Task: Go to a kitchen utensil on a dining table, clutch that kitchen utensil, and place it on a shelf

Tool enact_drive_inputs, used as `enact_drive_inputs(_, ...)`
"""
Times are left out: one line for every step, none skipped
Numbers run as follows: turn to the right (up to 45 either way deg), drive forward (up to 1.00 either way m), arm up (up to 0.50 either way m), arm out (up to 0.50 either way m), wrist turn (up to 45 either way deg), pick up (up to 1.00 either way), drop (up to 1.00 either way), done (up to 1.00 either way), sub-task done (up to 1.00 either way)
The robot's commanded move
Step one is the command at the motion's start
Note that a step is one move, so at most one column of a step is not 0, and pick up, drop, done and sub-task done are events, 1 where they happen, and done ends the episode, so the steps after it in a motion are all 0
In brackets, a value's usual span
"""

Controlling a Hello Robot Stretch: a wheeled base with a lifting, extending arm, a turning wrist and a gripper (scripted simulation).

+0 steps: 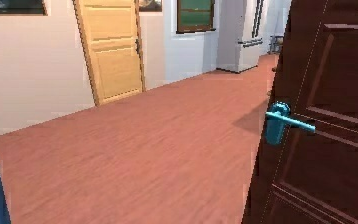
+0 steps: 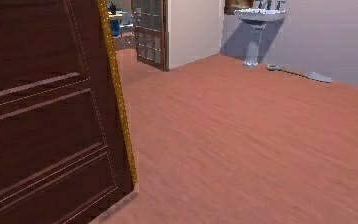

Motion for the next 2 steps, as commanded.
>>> enact_drive_inputs(0.0,0.8,0.0,0.0,0.0,0.0,0.0,0.0,0.0)
enact_drive_inputs(-36.0,0.0,0.0,0.0,0.0,0.0,0.0,0.0,0.0)
